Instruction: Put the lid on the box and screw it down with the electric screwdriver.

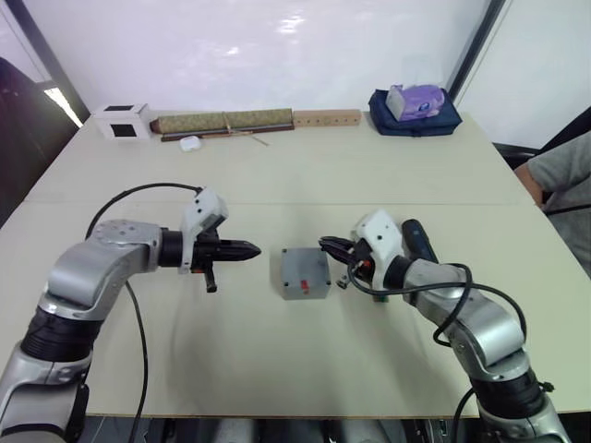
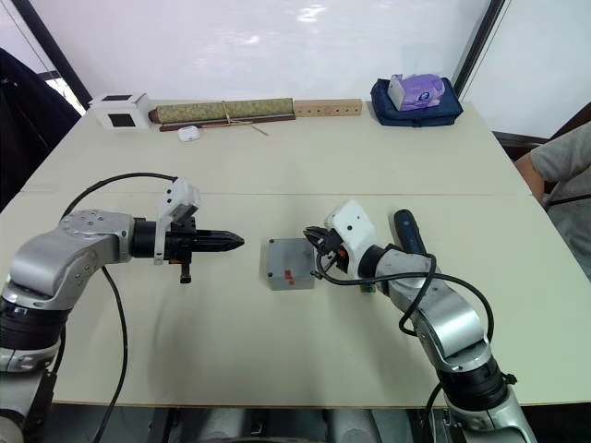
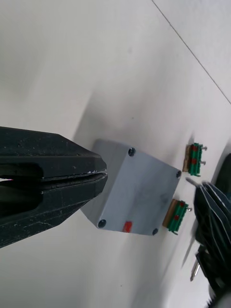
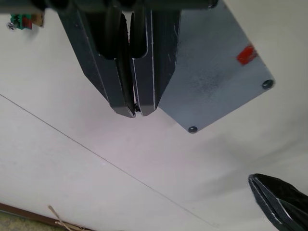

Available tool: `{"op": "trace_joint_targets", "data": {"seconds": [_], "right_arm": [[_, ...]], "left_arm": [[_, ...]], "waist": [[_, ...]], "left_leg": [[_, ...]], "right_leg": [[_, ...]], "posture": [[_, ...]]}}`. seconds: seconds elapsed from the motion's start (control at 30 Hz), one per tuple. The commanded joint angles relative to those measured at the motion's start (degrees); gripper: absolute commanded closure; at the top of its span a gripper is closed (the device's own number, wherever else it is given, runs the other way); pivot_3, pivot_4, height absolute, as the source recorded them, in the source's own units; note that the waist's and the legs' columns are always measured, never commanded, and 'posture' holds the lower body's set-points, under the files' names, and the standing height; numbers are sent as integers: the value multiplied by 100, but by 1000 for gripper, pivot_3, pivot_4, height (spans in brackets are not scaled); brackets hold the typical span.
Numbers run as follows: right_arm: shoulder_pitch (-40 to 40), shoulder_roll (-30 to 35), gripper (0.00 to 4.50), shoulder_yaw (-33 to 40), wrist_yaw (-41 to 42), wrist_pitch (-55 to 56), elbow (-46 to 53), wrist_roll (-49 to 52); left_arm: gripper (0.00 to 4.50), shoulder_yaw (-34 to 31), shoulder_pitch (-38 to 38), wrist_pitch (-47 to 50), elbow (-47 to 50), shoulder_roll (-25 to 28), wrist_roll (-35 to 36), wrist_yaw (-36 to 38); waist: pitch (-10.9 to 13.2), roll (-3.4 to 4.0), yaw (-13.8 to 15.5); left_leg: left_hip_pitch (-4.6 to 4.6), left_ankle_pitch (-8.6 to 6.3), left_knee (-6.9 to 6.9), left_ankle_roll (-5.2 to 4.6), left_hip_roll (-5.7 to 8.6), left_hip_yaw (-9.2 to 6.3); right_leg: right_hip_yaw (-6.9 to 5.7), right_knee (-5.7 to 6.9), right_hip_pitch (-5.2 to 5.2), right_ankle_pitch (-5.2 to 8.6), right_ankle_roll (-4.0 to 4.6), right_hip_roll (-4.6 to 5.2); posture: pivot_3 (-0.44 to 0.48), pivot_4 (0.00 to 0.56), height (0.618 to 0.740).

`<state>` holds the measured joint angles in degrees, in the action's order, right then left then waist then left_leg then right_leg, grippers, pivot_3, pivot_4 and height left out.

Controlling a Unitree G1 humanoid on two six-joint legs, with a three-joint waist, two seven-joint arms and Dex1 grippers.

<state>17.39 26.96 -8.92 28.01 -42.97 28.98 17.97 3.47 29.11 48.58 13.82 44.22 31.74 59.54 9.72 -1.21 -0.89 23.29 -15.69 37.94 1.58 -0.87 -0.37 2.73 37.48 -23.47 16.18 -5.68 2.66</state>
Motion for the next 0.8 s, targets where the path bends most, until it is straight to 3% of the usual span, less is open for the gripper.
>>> {"op": "trace_joint_targets", "data": {"seconds": [0.03, 0.8], "right_arm": [[77, -36, 4444, -4, -20, 193, -1, -118], [-177, -128, 4444, -14, -134, 288, -49, -267]], "left_arm": [[4500, -136, 3, 13, 167, 1, 101, -61], [4500, -2, 260, 209, 313, -189, 360, -201]], "waist": [[0, 0, 2], [0, 0, 2]], "left_leg": [[0, 0, 0, 0, 1, 0], [0, 0, 3, 0, 3, 0]], "right_leg": [[0, 0, 0, 0, 0, 0], [-1, 4, 1, 0, 0, -2]], "posture": [[0, 150, 740], [0, 150, 740]]}}
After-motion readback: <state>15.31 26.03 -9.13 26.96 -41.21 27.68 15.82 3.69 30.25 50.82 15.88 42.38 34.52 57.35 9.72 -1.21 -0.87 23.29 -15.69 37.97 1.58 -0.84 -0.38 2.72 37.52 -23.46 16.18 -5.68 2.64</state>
